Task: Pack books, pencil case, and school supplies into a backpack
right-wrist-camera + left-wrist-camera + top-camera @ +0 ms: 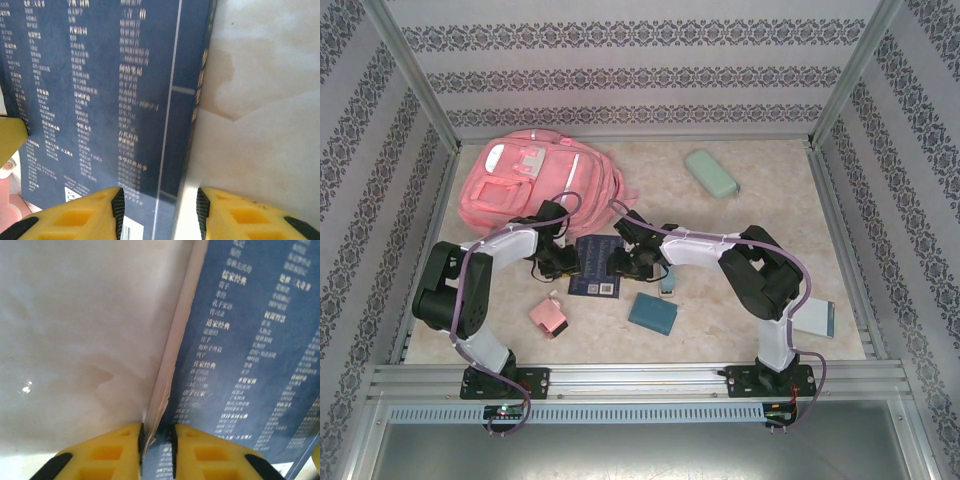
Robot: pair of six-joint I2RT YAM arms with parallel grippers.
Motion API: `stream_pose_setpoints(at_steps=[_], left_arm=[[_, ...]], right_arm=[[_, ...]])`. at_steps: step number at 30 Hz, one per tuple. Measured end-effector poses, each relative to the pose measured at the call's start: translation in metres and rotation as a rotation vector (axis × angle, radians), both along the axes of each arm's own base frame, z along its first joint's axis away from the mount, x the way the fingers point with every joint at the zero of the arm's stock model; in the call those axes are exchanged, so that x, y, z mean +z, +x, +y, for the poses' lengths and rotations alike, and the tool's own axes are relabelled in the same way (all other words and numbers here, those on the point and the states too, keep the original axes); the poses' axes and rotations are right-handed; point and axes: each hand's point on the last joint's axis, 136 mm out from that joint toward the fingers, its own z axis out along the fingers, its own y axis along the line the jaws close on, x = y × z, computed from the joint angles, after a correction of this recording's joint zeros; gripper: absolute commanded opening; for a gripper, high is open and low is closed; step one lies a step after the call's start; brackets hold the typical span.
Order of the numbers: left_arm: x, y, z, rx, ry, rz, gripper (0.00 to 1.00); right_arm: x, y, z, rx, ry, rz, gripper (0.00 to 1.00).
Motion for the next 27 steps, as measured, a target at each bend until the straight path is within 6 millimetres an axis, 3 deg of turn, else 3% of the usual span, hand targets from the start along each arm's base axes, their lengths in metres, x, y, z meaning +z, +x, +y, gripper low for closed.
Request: stream_pose_setpoints(at_steps=[8,13,17,20,24,27], left_arm=[[0.000,-0.002,-0.008,0.018,-0.022,-0.003,0.16],[0.000,-0.002,-0.010,0.019,-0.023,-0.005,0.16],[0.001,-0.004,-0.023,-0.012,-0.050,-0.007,0.16],[0.001,-0.006,-0.028,-0.025,-0.061,-0.002,0.16],[0.003,-0.005,-0.028,-0.027,-0.063,-0.003,0.16],[0.004,-0.005,-0.029,-0.033,-0.061,-0.003,0.16]], right_arm=[[0.000,0.002,0.000,-0.041,0.046,0.050,0.45],[0.001,0.006,-0.003,-0.141,0.224,0.135,0.42],[0.015,0.019,0.008,-0.185,0.400,0.125,0.40],[0.036,0.024,0.024,-0.150,0.497,0.094,0.40],[0.049,0.025,0.033,-0.113,0.532,0.082,0.28],[0.046,0.025,0.031,-0.101,0.505,0.081,0.13]])
